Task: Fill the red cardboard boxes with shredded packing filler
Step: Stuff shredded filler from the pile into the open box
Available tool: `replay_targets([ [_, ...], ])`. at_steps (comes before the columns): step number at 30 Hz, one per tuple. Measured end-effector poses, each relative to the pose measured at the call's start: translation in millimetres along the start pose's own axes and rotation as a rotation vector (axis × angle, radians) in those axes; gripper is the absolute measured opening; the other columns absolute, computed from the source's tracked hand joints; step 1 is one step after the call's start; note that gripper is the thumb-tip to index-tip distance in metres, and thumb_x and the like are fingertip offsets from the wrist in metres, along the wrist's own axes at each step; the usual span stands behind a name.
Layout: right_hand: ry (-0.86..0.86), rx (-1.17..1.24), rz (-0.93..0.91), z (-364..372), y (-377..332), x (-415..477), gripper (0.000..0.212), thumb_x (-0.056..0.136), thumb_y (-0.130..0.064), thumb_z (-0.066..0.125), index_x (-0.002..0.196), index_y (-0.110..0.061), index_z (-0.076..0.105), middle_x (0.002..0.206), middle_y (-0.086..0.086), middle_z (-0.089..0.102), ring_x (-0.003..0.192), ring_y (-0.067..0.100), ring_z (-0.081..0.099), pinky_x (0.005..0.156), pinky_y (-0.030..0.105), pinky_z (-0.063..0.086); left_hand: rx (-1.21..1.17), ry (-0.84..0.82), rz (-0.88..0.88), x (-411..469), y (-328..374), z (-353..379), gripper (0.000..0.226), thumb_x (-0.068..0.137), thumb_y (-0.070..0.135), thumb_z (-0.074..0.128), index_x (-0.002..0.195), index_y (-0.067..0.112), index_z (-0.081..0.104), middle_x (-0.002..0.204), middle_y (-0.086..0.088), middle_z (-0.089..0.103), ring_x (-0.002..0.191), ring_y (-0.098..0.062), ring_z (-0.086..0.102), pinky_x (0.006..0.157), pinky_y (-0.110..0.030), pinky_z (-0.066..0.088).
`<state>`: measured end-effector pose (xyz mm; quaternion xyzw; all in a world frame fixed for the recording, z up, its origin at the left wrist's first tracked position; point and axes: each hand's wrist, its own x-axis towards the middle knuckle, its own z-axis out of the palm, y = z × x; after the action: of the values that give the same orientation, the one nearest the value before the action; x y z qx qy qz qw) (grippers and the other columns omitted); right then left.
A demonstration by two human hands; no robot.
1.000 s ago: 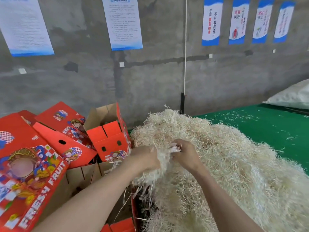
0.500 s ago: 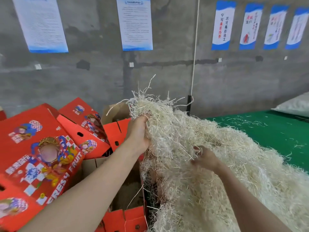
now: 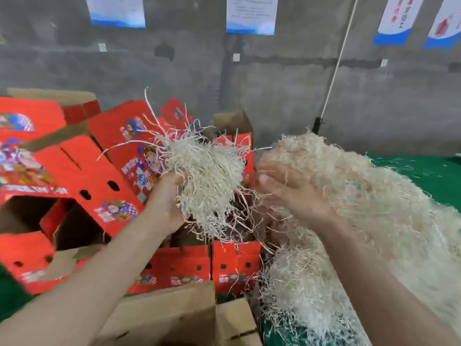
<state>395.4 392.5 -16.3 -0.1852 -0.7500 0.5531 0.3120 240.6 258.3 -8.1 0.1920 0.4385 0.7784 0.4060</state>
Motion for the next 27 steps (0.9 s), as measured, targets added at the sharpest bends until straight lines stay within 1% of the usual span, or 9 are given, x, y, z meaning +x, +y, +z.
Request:
replay_targets([
  [4,-0.277,0.159,0.282,69.5,35.6,-32.6,0.019,0.086,-0.033,0.053,0.105,-0.033,0.057,0.097,-0.028,0.063,0.083,-0.013,0.061,0.068,0.023,0.056,0.087,0.089,-0.018,-33.8,-11.8,-57.6,0.053,0.091,0.003,0.031,0.05,0.009,0.064,0.042,0.0,0.057,0.034,-0.011,0.056,0.035,-0.016,0.045],
  [8,-0.387,0.426,0.603,124.8,74.4,-59.8,0.045,0.078,-0.046,0.055,0.116,-0.023,0.063,0.097,-0.007,0.067,0.09,0.011,0.065,0.071,0.041,0.057,0.16,0.247,-0.079,-64.0,-38.6,-109.1,0.008,0.078,0.003,0.054,0.075,0.007,0.06,0.049,-0.002,0.061,0.042,-0.015,0.06,0.041,-0.023,0.051],
  [11,-0.46,0.6,0.726,158.1,99.8,-85.5,0.037,0.074,-0.047,0.066,0.103,-0.025,0.07,0.106,0.004,0.068,0.094,0.031,0.065,0.071,0.05,0.056,0.448,0.368,-0.1,-82.8,-62.2,-156.8,0.014,0.089,-0.011,0.04,0.079,-0.003,0.046,0.061,-0.007,0.049,0.059,-0.022,0.054,0.056,-0.032,0.046],
  [13,-0.461,0.706,0.881,177.5,116.9,-101.9,0.053,0.076,-0.044,0.064,0.121,-0.016,0.058,0.122,0.011,0.058,0.104,0.043,0.056,0.074,0.052,0.055,0.782,0.26,-0.085,-100.2,-70.8,-182.2,0.029,0.089,-0.014,0.038,0.07,0.007,0.044,0.064,0.004,0.041,0.059,-0.001,0.056,0.055,-0.012,0.04],
  [16,-0.437,0.688,1.004,204.9,134.2,-118.3,0.051,0.08,-0.042,0.053,0.122,-0.012,0.056,0.113,0.014,0.061,0.096,0.041,0.06,0.081,0.053,0.052,0.873,0.127,0.024,-119.3,-74.7,-207.3,0.054,0.076,-0.02,0.054,0.089,0.032,0.049,0.072,0.025,0.06,0.07,0.031,0.048,0.06,0.01,0.032],
  [20,-0.201,0.698,0.997,213.1,148.0,-124.0,0.049,0.078,-0.045,0.056,0.109,-0.007,0.056,0.106,0.016,0.059,0.086,0.032,0.062,0.073,0.045,0.051,1.161,-0.075,-0.076,-122.8,-97.6,-240.9,0.079,0.072,-0.005,0.071,0.136,0.025,0.036,0.137,0.013,0.037,0.127,0.001,0.033,0.103,-0.002,0.012],
  [22,-0.193,0.657,0.92,206.3,151.3,-124.4,0.054,0.075,-0.053,0.06,0.108,-0.01,0.055,0.106,0.013,0.059,0.086,0.027,0.061,0.074,0.041,0.05,1.38,-0.165,-0.183,-121.7,-112.8,-253.5,0.088,0.077,0.005,0.07,0.147,0.026,0.02,0.13,0.012,0.043,0.105,0.006,0.044,0.102,-0.012,0.028],
  [24,-0.348,0.52,0.849,204.2,148.0,-126.8,0.065,0.064,-0.051,0.075,0.112,-0.014,0.052,0.11,0.008,0.055,0.092,0.022,0.055,0.079,0.034,0.047,1.476,-0.237,-0.267,-121.0,-125.5,-253.9,0.094,0.077,0.003,0.068,0.147,0.031,0.012,0.11,0.01,0.048,0.073,0.006,0.046,0.076,-0.015,0.047],
  [27,-0.52,0.209,0.861,218.8,149.0,-135.4,0.095,0.058,-0.031,0.085,0.138,-0.02,0.036,0.141,0.003,0.04,0.119,0.017,0.049,0.101,0.038,0.04,1.487,-0.327,-0.33,-116.0,-143.2,-249.2,0.103,0.073,0.01,0.073,0.147,0.031,0.005,0.118,0.003,0.05,0.087,-0.003,0.053,0.07,-0.016,0.047],
])
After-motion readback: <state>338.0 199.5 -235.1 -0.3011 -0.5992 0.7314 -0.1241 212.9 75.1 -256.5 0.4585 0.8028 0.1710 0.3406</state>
